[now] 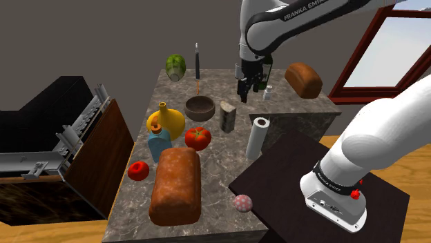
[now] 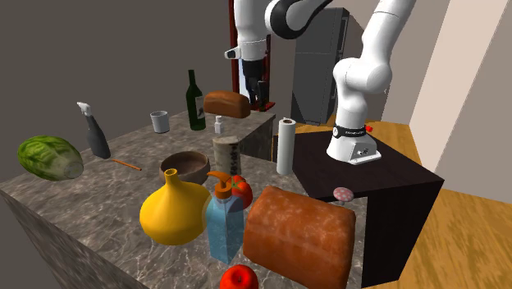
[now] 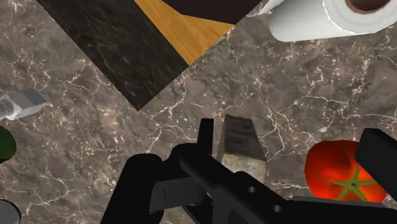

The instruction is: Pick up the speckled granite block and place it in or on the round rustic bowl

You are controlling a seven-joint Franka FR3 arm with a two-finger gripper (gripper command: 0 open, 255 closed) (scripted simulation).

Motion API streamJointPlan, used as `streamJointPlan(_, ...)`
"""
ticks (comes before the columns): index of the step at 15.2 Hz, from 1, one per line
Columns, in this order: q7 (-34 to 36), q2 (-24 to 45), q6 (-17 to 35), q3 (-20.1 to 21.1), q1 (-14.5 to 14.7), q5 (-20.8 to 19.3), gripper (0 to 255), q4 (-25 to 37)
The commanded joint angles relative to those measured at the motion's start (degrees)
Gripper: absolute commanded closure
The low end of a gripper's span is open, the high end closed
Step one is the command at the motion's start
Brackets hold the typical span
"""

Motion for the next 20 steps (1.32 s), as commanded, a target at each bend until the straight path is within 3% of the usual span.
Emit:
streamJointPlan(1, 0.5, 4.8, 4.4, 0.4, 0.0, -0.5, 0, 1.0)
streamJointPlan(10, 3.7, 25.5, 18.3, 1.3, -0.1, -4.6, 0, 9.6)
streamJointPlan(20, 4.8, 30.4, 24.2, 0.8, -0.2, -6.1, 0, 8.5)
